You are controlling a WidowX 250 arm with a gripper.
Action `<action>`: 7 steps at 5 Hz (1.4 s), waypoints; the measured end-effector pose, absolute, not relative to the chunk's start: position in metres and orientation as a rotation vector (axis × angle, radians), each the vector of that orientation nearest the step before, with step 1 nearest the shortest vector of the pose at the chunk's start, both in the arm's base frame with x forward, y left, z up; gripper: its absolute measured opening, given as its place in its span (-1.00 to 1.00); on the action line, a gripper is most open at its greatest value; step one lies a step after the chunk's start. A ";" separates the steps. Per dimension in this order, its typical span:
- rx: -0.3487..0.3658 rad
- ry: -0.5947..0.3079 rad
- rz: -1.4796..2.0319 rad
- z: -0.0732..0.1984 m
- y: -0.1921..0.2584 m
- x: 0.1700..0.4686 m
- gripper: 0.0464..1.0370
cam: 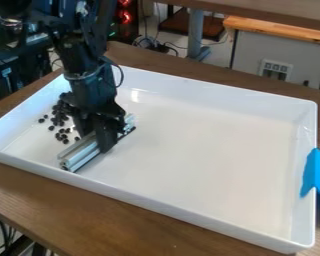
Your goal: Sweep into pile
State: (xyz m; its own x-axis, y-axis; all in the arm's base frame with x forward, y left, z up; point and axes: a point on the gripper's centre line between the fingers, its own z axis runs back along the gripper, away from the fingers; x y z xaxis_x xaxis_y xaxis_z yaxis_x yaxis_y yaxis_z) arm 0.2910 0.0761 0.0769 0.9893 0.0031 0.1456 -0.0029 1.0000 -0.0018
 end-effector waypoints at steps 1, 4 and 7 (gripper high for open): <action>0.028 -0.146 0.028 0.079 0.099 0.289 -0.33; -0.029 -0.142 0.144 0.103 0.140 0.281 -0.33; -0.175 -0.168 0.231 0.127 0.035 0.325 -0.33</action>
